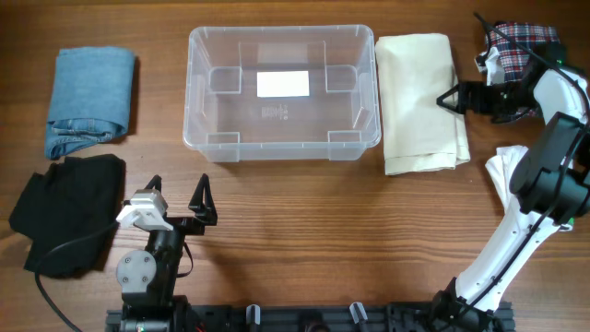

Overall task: Pack container
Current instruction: 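Grasp the cream cloth's edge with the right gripper and lift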

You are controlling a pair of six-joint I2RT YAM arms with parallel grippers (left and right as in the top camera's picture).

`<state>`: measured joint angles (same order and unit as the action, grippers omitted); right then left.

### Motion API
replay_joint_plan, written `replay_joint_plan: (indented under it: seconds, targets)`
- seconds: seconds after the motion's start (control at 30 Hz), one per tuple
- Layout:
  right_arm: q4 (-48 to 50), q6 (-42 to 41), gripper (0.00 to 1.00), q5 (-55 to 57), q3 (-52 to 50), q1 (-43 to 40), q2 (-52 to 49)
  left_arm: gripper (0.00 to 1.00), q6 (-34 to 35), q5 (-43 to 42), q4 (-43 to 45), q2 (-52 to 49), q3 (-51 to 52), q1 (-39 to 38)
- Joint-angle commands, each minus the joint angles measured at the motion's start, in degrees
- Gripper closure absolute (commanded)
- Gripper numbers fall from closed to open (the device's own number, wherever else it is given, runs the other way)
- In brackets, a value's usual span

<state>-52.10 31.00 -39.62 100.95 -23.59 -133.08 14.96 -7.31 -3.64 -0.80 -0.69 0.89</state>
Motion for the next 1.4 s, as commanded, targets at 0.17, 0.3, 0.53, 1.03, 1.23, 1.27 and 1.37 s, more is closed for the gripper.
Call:
replay_joint_plan:
  seconds: [0.17, 0.3, 0.53, 1.03, 1.23, 1.27, 1.37]
  targets:
    - [-1.0, 3.7, 0.00, -9.1, -0.6, -0.3, -7.4, 0.00, 0.5, 0.5, -0.2, 0.4, 0.3, 0.5]
    - [-1.6, 5.0, 0.00, -10.4, -0.6, 0.1, -8.8, 0.00, 0.5, 0.5, -0.2, 0.4, 0.3, 0.5]
    - [-1.4, 5.0, 0.09, -10.2, -0.6, 3.1, -8.9, 0.00, 0.5, 0.5, -0.2, 0.4, 0.3, 0.5]
    - [1.8, -7.1, 0.96, -2.1, 0.6, 4.8, -8.7, 0.00, 0.5, 0.5, -0.2, 0.4, 0.3, 0.5]
    - [-4.8, -7.2, 0.96, 0.5, 6.7, 4.8, -4.5, 0.00, 0.5, 0.5, -0.2, 0.4, 0.3, 0.5]
    - [-5.6, -7.1, 0.96, 1.1, 7.5, 4.9, -3.3, 0.00, 0.5, 0.5, -0.2, 0.4, 0.3, 0.5]
    - [-8.9, -7.2, 0.96, 5.4, 11.0, 5.3, 2.6, 0.00, 0.5, 0.5, -0.2, 0.4, 0.3, 0.5]
